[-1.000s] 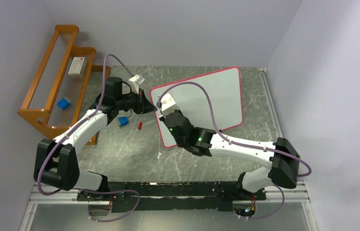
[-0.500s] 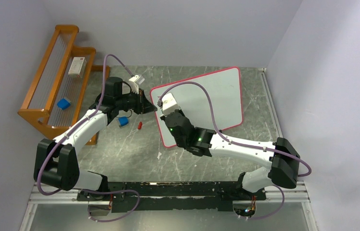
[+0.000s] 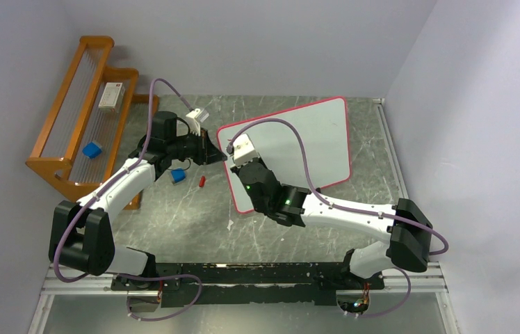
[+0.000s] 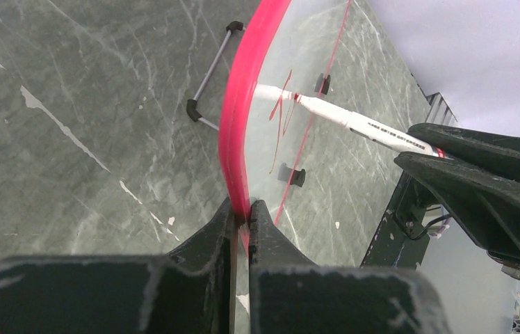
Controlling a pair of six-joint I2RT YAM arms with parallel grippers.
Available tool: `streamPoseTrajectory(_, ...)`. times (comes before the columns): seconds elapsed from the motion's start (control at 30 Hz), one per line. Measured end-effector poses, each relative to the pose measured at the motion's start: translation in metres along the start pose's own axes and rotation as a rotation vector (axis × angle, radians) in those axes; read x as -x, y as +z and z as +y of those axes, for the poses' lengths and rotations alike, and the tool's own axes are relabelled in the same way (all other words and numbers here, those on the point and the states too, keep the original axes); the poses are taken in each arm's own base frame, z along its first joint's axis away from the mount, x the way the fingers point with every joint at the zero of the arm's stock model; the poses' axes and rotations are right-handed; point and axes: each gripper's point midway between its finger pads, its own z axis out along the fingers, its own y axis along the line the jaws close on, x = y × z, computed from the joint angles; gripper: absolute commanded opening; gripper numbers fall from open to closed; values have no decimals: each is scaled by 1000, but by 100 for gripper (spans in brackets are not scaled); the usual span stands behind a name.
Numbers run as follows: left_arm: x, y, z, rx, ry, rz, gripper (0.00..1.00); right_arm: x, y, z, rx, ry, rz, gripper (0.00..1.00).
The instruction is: Write a sentence on the whiteboard
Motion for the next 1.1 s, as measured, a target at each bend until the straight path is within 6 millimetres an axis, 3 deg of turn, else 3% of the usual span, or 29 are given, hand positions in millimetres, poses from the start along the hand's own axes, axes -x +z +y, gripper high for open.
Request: streamPoseTrajectory(1.1,0,0,0,3,0,0,5,6,1,7,38,11,-22,0)
